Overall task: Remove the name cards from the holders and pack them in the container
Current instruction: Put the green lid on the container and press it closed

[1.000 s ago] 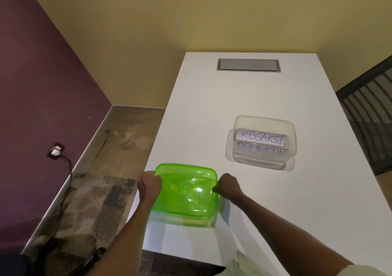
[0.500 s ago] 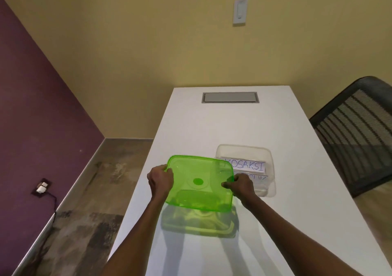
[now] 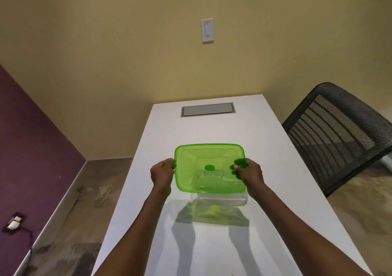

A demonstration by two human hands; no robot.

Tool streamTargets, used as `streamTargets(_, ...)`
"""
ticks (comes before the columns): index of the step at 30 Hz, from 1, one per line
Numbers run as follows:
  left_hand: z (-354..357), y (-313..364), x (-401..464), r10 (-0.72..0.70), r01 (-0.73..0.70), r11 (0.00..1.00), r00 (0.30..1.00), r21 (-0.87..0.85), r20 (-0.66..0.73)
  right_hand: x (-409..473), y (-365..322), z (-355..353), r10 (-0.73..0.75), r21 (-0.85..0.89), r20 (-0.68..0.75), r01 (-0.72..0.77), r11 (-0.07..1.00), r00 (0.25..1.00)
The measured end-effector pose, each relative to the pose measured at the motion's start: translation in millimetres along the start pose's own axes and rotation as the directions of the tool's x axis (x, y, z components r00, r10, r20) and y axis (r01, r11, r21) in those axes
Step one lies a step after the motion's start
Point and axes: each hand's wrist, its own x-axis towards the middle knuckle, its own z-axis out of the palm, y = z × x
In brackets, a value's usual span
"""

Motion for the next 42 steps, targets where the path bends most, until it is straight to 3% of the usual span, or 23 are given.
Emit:
streamTargets(4, 11.1, 8.7, 4.8, -0.14, 0.158, 0.976, 0.982, -0.148, 0.126, 3.9, -18.1, -13.0, -0.149, -0.014, -0.037, 0.148, 0.989, 0.988)
streamTargets(9, 16.4, 21.9, 7.4, -0.329, 0.354, 0.931, 0.921, -0.094, 0.211, 6.0, -37.0, -23.6, -0.324, -0.095, -0.065, 0.317, 0.944, 0.944)
streamTargets(15, 23.6, 42.0, 3.9, -0.431, 0.488, 0.863, 0.847, -0.132, 0.312, 1.6, -58.2, -30.7, -0.531, -0.227, 0.05, 0.527, 0.819, 0.846)
streamTargets(20, 17.3, 44.4, 3.2, -0.542, 0.627, 0.776, 0.717, -0.068, 0.438, 0.5, -66.8, -37.7, -0.635, -0.316, 0.146, 0.644, 0.697, 0.758)
streamTargets(22, 18.9, 44.4, 3.4, -0.544, 0.634, 0.771, 0.698, -0.049, 0.467, 1.1, -68.5, -40.3, -0.656, -0.317, 0.164, 0.67, 0.672, 0.736)
streamTargets(25, 23.2, 45.1, -1.2, -0.528, 0.632, 0.772, 0.702, -0.076, 0.477, 2.5, -71.1, -42.1, -0.678, -0.318, 0.176, 0.693, 0.647, 0.714)
streamTargets(32, 26.5, 47.7, -3.7, -0.408, 0.497, 0.855, 0.823, -0.152, 0.394, 3.9, -74.4, -40.8, -0.724, -0.296, 0.195, 0.744, 0.599, 0.661)
streamTargets(37, 26.5, 46.5, 3.1, -0.36, 0.464, 0.866, 0.838, -0.187, 0.411, 10.0, -70.0, -40.0, -0.687, -0.402, 0.152, 0.679, 0.614, 0.711)
streamTargets(39, 26.9, 46.8, 5.5, -0.339, 0.441, 0.877, 0.851, -0.194, 0.402, 14.0, -67.5, -38.3, -0.605, -0.357, 0.038, 0.576, 0.735, 0.795)
streamTargets(42, 29.7, 45.0, 9.1, -0.291, 0.386, 0.897, 0.881, -0.213, 0.373, 20.3, -65.8, -36.2, -0.369, -0.123, -0.046, 0.361, 0.924, 0.928)
